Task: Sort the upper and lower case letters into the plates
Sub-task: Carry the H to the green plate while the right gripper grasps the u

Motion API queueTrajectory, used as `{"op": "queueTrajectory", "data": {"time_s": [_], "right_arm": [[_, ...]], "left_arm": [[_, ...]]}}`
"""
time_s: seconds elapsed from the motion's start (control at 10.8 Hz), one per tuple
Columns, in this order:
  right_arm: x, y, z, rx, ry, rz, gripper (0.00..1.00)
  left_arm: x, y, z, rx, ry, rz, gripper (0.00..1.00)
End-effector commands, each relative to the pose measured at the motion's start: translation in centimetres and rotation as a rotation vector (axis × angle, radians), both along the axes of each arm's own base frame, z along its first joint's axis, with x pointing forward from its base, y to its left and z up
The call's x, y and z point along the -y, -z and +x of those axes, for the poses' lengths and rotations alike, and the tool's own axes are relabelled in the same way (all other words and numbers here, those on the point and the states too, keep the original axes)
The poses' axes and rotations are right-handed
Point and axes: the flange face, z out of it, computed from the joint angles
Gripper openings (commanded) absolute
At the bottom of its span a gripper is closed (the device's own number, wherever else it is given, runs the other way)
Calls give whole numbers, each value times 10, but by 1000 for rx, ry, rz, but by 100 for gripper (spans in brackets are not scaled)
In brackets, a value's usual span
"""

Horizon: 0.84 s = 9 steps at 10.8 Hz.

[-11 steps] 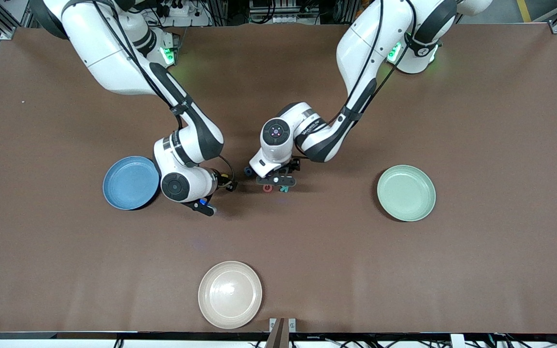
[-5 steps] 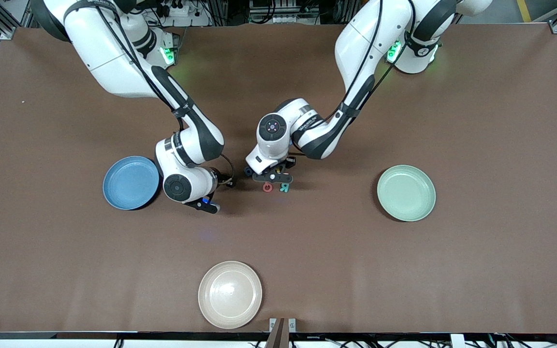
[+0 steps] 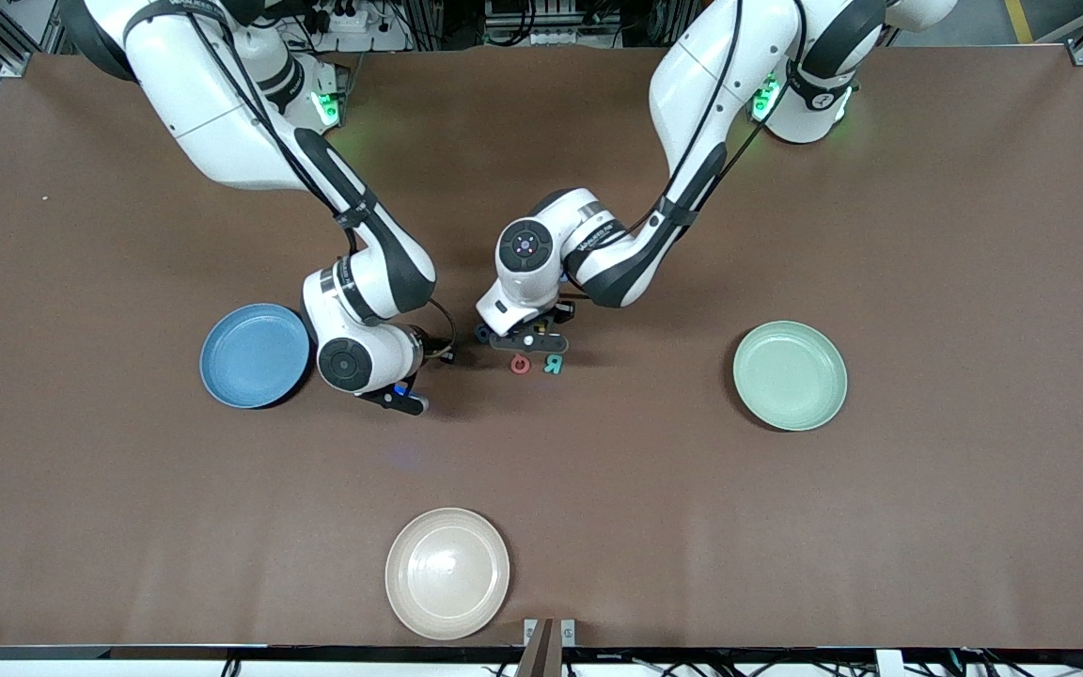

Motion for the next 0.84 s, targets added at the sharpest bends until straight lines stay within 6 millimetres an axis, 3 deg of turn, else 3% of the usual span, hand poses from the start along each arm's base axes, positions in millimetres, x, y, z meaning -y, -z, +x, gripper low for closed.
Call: {"op": "queueTrajectory", "data": {"time_s": [0.0, 0.28, 0.46, 0.74], "right_arm": [[6, 2, 0, -5, 9, 12, 53], [6, 3, 0, -2, 14, 11, 39], [6, 2, 1, -1, 16, 12, 24], [11, 0, 4, -5, 19, 13, 2]], "left_arm": [[-56, -28, 39, -66, -21, 70, 0], [-127, -54, 78, -136, -70, 150, 0], [-170, -66, 93, -178, -24, 191, 0], [-257, -81, 120, -185, -60, 202, 0]]}}
